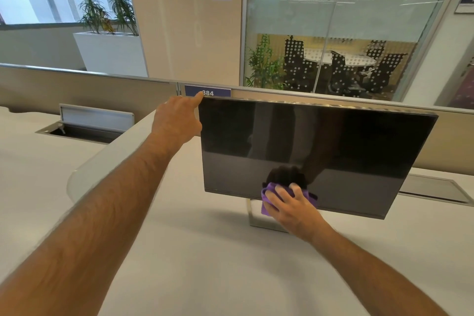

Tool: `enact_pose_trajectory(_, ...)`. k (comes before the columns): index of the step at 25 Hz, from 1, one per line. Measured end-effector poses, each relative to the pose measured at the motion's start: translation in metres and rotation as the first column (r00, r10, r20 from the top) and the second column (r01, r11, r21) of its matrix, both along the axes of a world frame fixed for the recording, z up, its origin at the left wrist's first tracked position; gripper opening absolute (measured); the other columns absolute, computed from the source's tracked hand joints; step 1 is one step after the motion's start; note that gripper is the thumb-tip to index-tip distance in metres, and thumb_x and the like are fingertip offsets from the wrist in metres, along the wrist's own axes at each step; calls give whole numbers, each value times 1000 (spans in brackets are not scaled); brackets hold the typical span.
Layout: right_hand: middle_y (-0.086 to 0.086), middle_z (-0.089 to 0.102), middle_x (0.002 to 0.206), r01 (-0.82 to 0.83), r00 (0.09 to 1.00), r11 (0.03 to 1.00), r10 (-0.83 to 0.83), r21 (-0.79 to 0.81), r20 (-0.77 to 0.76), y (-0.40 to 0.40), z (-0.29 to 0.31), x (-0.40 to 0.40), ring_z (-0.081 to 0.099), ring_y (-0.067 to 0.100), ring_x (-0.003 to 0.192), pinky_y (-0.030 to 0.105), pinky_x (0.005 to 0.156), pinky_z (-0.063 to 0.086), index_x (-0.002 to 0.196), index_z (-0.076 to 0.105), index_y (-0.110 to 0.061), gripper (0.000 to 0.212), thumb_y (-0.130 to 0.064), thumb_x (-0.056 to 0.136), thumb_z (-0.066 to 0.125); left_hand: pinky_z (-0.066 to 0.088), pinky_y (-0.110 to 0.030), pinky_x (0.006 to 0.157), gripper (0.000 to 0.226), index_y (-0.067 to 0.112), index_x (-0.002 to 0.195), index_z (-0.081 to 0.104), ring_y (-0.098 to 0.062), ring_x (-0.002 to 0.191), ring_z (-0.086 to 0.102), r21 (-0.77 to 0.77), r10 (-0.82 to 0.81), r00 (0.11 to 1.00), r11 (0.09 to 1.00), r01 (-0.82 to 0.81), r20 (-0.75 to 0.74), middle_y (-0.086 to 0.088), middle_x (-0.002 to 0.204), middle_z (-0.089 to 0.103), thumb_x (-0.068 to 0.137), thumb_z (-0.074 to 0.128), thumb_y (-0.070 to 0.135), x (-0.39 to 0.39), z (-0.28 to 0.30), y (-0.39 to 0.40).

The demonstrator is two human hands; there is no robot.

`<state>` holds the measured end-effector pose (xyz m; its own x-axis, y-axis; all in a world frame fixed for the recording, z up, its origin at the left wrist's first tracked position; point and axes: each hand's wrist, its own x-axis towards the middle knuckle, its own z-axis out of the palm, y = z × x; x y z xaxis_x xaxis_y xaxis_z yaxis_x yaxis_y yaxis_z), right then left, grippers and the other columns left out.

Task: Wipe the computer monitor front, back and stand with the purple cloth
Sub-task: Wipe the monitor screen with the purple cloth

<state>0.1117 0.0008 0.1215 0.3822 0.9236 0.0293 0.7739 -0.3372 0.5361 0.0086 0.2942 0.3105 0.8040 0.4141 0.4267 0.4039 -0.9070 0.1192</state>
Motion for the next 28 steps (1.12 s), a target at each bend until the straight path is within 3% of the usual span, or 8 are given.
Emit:
enact_pose_trajectory(2, 11, 64, 122, -25, 1000, 996, 24, -89, -8, 0, -6, -5, 61, 34, 111, 54, 88, 53, 116, 68, -16, 80, -30, 44, 99, 45, -53, 102, 71, 25, 152, 30, -37, 125, 52, -2, -1, 1000, 1000, 1, -8, -12, 138, 55, 90, 64, 17, 1, -1, 2)
enact_pose_trajectory(8, 13, 57, 130, 15, 1000, 997, -16, 78, 12, 31, 4, -5, 56, 36, 116, 55, 92, 50, 125, 60, -14, 81, -23, 52, 95, 46, -52, 102, 73, 25, 152, 30, -35, 124, 52, -3, -12, 1000, 1000, 12, -11, -11, 134, 56, 89, 65, 17, 2, -1, 3)
enact_pose_trajectory(12, 10, 58, 130, -43, 999, 994, 43, -102, -2, 45, -18, -12, 54, 35, 120, 57, 96, 47, 121, 63, -16, 75, -25, 54, 95, 47, -50, 100, 73, 24, 152, 31, -34, 121, 54, -7, -26, 1000, 1000, 26, -7, -12, 130, 58, 88, 66, 17, 1, -2, 6)
enact_pose_trajectory(17, 12, 55, 132, 17, 1000, 998, -17, 68, 7, 72, -4, -19, 53, 36, 120, 55, 97, 45, 127, 58, -15, 81, -21, 55, 93, 48, -49, 101, 73, 23, 152, 31, -33, 120, 53, -10, -45, 999, 999, 45, 6, -13, 129, 58, 88, 66, 17, 1, -2, 6)
enact_pose_trajectory(22, 10, 59, 129, -78, 997, 995, 77, -65, -5, 85, -20, -22, 55, 34, 119, 56, 97, 47, 120, 64, -15, 74, -24, 53, 96, 47, -48, 102, 72, 22, 152, 30, -33, 120, 53, 5, -51, 999, 999, 51, 12, -13, 129, 58, 90, 65, 19, 0, -2, 6)
enact_pose_trajectory(26, 11, 57, 132, -44, 999, 995, 44, 92, 1, 106, -7, -26, 55, 33, 118, 55, 97, 45, 125, 60, -15, 74, -20, 58, 91, 46, -48, 103, 72, 22, 152, 30, -32, 120, 53, 6, -56, 998, 998, 56, 21, -11, 131, 58, 89, 65, 19, 1, -2, 7)
enact_pose_trajectory(28, 12, 55, 134, -61, 998, 994, 59, 92, 15, 115, -7, -28, 52, 34, 121, 56, 98, 44, 127, 59, -14, 71, -21, 63, 89, 46, -48, 104, 72, 23, 152, 30, -32, 121, 53, 14, -58, 998, 998, 58, 19, -11, 132, 57, 90, 65, 20, 1, -4, 8)
